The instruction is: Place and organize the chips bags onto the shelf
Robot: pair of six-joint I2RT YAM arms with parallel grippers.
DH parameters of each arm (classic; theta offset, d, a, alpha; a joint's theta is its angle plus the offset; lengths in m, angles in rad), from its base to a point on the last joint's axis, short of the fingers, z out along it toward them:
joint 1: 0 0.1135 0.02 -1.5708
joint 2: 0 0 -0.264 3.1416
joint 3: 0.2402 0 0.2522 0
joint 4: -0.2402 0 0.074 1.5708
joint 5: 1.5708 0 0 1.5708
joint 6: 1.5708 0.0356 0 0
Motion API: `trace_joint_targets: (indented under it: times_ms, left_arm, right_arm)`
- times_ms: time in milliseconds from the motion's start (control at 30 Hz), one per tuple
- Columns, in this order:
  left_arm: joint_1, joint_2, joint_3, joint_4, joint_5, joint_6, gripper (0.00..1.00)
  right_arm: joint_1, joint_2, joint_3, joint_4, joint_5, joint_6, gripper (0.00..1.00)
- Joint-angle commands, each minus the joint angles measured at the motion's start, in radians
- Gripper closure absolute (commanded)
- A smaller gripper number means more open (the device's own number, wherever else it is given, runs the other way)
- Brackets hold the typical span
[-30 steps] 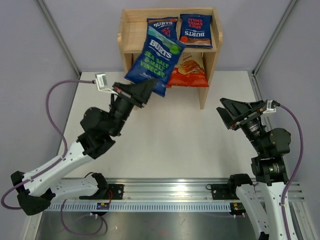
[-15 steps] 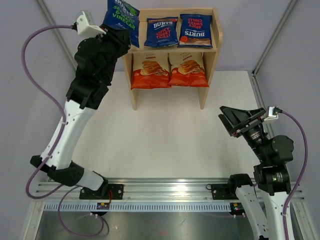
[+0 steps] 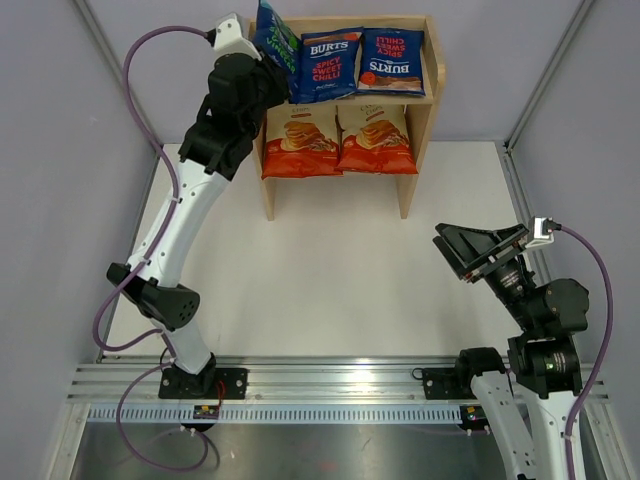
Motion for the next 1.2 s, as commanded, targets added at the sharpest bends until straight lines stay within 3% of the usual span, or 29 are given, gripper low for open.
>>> trace_joint_targets:
  times_ms: [0,267,433,533,767,900,933,1000,1167]
  left_arm:
    - [0.009,-0.01,0.002,0.024,0.072,-0.04,1.0]
    - [0.054,-0.065,-0.161,0.1,0.167,-0.27,1.0]
    - [0.08,-0.053,-0.172,0.11,0.22,-0.353,0.98]
    - [0.086,-0.045,-0.175,0.112,0.244,-0.397,0.91]
    - [0.091,-0.039,-0.207,0.112,0.269,-0.515,0.89]
    - [0.091,-0.047,-0.22,0.094,0.246,-0.526,0.76]
    - [0.091,-0.045,-0.213,0.08,0.243,-0.526,0.67]
    - [0.091,-0.045,-0.19,0.051,0.221,-0.514,0.58]
    - [0.091,-0.071,-0.181,-0.026,0.169,-0.485,0.43]
  right_arm:
    - [0.007,-0.009,0.006,0.024,-0.041,-0.011,0.01]
    - [0.007,-0.024,-0.002,0.01,-0.047,-0.008,0.01]
    - [0.007,-0.027,0.001,0.006,-0.045,-0.006,0.01]
    - [0.007,-0.023,0.014,-0.003,-0.047,-0.012,0.01]
    - [0.007,-0.029,-0.003,0.006,-0.05,0.006,0.01]
    - [0.007,-0.03,0.003,-0.002,-0.051,0.003,0.01]
    - [0.007,-0.031,0.004,-0.003,-0.05,0.001,0.01]
    - [0.007,-0.029,0.006,-0.003,-0.051,0.0,0.01]
    - [0.007,-0.029,0.005,0.003,-0.056,0.006,0.01]
